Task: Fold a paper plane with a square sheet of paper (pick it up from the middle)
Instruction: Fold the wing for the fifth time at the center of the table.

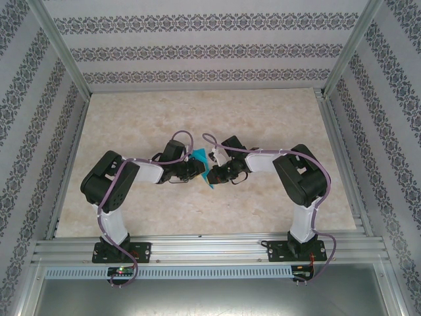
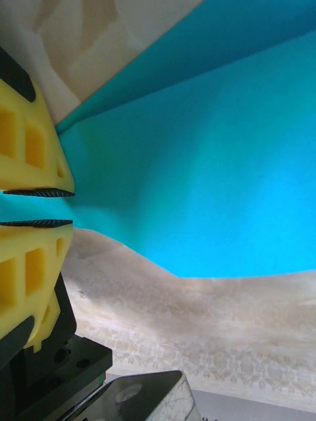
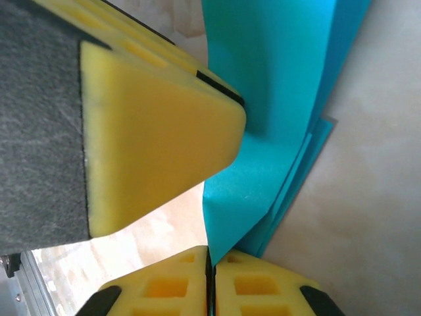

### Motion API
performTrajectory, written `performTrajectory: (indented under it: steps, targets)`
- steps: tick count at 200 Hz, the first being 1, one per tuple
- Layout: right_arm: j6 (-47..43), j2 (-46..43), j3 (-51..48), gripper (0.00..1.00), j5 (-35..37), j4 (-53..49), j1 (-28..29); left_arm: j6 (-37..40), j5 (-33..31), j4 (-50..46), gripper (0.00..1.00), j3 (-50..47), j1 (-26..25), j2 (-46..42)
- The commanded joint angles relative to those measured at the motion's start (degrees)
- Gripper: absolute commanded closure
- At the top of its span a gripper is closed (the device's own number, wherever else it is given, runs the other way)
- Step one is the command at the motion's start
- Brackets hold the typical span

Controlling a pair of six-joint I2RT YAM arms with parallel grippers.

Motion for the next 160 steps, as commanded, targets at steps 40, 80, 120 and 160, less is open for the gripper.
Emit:
performTrajectory:
  steps: [40, 80, 120, 160]
  targets:
    - [5.47, -0.99, -1.33, 0.83, -4.02, 0.94, -1.80, 1.21, -3.25, -4.24, 0.79, 0.84, -0.57, 1.85]
    - [6.46, -0.83, -1.94, 0.84, -4.28, 0.11, -1.84, 1.03, -3.72, -4.54, 0.80, 0.79, -0.60, 1.89]
    - [6.45, -1.19, -2.60, 0.85, -3.99, -0.93, -1.83, 0.85, -4.28, -5.00, 0.80, 0.41, -0.58, 1.95]
    - [6.92, -3.98, -2.53, 0.85, -1.36, -1.91, -1.75, 0.69, -4.75, -5.72, 0.81, 0.57, -0.58, 1.98]
